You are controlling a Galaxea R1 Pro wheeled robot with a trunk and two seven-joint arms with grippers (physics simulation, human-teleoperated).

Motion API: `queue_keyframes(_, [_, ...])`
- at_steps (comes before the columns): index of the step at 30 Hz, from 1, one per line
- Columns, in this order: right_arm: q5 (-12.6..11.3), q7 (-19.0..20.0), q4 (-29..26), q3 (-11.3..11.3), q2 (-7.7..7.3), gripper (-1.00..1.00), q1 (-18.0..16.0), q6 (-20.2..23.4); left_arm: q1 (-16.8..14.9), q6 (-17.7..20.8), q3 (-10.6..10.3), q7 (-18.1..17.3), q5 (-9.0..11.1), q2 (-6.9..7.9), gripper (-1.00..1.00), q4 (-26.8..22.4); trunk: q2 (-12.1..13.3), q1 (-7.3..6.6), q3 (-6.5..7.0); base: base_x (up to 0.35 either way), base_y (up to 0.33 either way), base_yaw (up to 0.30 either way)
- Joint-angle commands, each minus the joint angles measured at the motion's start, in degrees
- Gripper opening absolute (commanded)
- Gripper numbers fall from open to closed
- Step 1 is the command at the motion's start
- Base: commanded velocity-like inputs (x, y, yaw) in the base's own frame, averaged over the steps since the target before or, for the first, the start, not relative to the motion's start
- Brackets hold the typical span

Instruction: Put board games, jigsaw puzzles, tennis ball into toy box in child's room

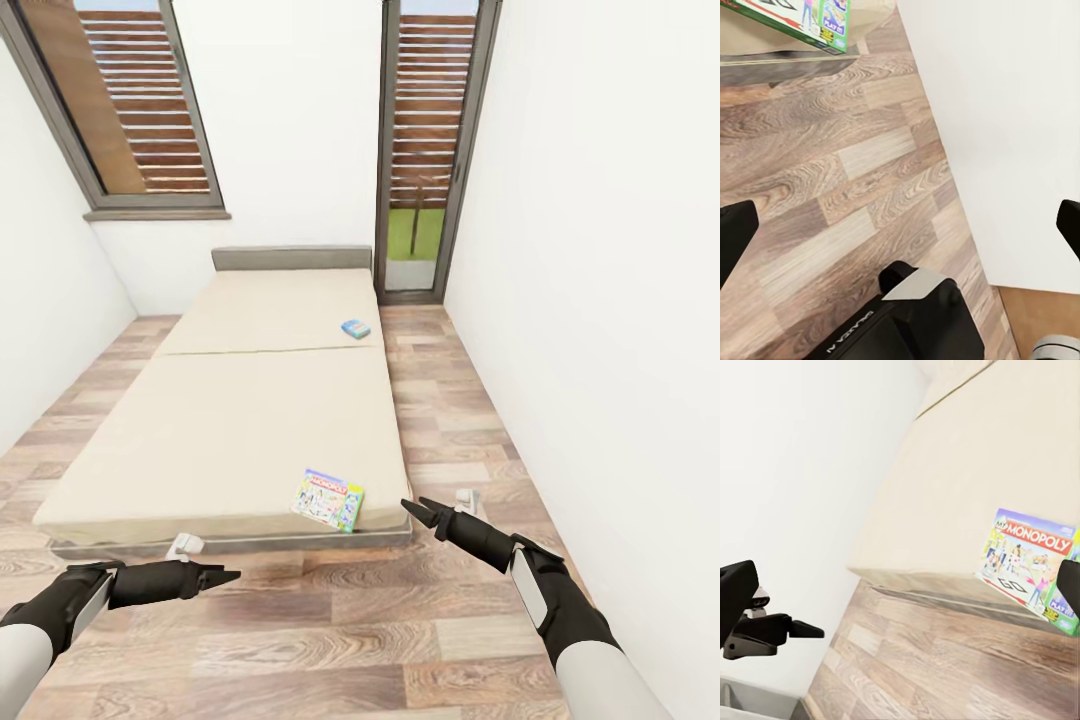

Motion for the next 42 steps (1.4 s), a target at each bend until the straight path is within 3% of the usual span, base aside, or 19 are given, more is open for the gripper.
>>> queue_keyframes(1, [-0.22,0.21,0.01,-0.17,0.04,1.00,-0.04,0.38,-0.03,0.60,-0.40,-0.07,0.56,0.06,1.00,-0.02,-0.45,0.23,-0.14,0.000,0.000,0.000])
queue_keyframes(21, [0.38,-0.96,0.87,-0.07,0.24,1.00,-0.05,-0.92,-0.02,0.60,-0.33,-0.07,0.56,0.06,1.00,-0.02,-8.47,4.62,-1.83,0.000,0.000,0.000])
queue_keyframes(34, [0.77,-7.71,5.89,0.19,0.23,1.00,-0.25,-2.77,-0.03,0.60,-0.33,-0.07,0.56,0.05,1.00,-0.02,-13.69,7.48,-2.93,0.000,0.000,0.000])
queue_keyframes(42, [0.84,-9.14,7.25,0.18,0.22,1.00,-0.37,-3.36,-0.01,0.60,-0.39,-0.07,0.56,0.06,1.00,-0.02,-16.90,9.24,-3.61,0.000,0.000,0.000])
